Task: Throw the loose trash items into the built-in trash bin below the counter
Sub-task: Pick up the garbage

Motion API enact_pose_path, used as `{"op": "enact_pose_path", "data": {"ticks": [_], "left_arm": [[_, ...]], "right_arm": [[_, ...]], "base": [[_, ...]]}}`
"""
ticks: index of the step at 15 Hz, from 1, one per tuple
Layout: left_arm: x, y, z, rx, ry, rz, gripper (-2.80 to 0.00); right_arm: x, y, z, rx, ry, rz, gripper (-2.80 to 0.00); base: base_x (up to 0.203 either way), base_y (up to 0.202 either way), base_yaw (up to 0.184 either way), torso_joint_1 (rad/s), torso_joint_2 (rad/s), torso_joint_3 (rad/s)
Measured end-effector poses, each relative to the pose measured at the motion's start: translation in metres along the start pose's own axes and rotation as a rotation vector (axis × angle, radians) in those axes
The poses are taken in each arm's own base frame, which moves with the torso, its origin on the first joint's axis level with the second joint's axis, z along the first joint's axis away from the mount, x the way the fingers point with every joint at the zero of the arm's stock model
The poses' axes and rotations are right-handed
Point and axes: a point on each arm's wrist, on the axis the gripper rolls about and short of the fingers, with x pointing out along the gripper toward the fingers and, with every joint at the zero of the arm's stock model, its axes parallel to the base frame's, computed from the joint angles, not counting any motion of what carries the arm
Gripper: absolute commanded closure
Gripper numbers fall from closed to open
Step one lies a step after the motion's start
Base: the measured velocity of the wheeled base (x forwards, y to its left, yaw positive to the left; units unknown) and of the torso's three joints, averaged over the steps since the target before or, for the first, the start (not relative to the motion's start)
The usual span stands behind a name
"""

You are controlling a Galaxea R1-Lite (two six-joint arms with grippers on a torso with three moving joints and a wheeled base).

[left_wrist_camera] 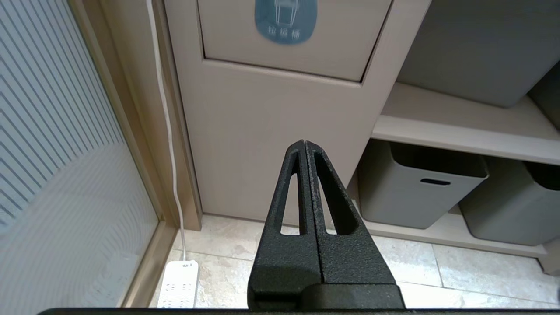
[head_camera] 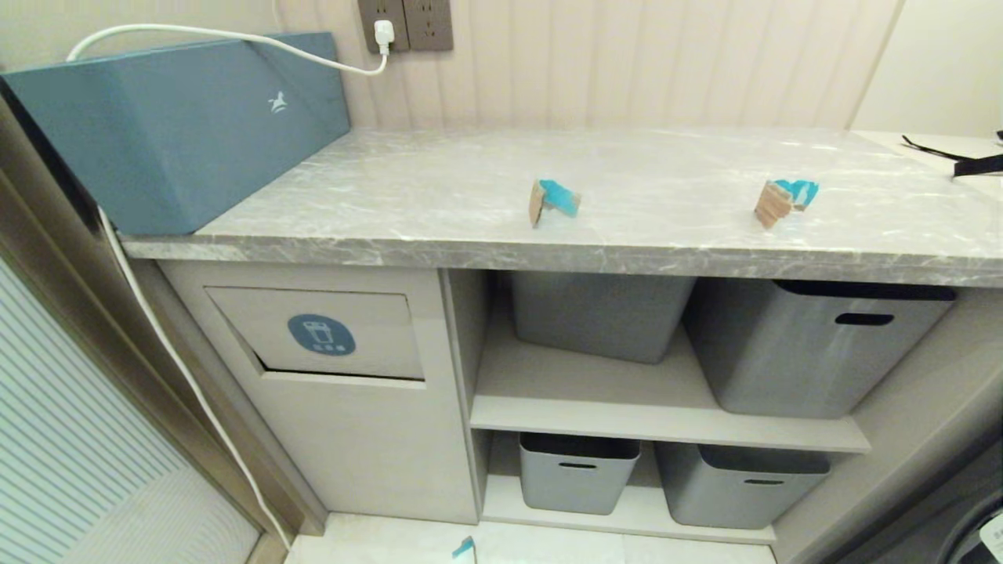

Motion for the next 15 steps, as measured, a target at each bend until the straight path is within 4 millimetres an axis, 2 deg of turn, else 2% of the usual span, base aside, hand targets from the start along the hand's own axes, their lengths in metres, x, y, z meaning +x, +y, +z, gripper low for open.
{"op": "enact_pose_path", "data": {"ticks": [15], "left_arm": [[0.0000,-0.0001,0.0001,0.001,-0.001,-0.001,0.00]], "right_arm": [[0.0000,0.0000,0.0002,0.001,-0.002,0.000,0.00]], "base": [[0.000,0.000,0.000,0.221,-0.50,-0.277]]}}
